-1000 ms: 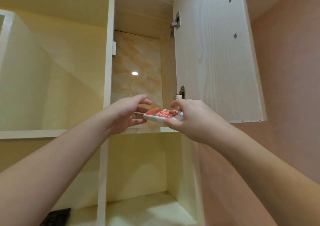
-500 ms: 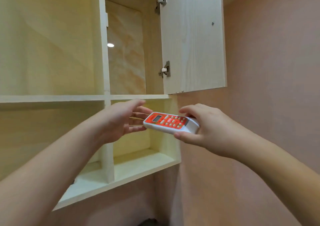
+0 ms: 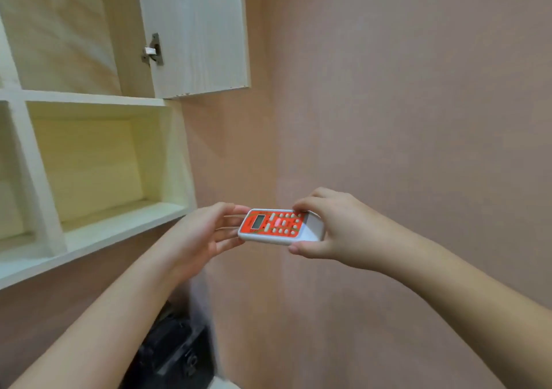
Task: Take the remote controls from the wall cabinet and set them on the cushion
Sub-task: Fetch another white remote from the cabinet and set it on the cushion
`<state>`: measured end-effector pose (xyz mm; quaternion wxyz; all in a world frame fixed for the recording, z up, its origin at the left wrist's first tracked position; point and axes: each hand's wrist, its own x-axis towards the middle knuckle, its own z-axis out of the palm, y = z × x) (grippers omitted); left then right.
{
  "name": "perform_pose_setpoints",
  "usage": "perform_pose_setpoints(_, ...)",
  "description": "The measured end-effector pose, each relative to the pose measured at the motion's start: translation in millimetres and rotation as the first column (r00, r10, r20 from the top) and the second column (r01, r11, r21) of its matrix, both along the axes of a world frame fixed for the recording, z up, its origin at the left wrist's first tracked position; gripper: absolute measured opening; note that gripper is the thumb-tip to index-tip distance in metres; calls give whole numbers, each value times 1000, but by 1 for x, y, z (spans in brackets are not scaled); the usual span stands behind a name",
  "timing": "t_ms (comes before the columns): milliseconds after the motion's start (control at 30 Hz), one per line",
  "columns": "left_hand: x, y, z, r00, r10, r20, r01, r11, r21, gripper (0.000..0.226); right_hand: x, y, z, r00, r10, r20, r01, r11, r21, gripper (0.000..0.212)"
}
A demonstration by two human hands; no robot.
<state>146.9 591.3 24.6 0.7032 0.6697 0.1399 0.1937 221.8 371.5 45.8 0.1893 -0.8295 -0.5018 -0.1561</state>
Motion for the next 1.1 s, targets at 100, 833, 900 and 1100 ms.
perform_pose_setpoints(100,21,-45,-23,993,-114,-31,112,993,-48,30,9,-53,-23,997,-65,-44,65,998,-12,56)
perform_pose_setpoints(833,175,-413,-133,513,-842,-168,846,462,267,70,11,-436,-125,732,-644,-224,655,755,-30,61)
perform_pose_setpoints(900,192,-431,-140,476,-861,-180,858,409,310,71,14,-449,-134,692,-685,-228,697,716,-37,63)
perform_pose_setpoints(1100,242,-476,-164,349,-915,-201,883,250,397,63,22,-469,-156,543,-796,-268,816,575,-55,64)
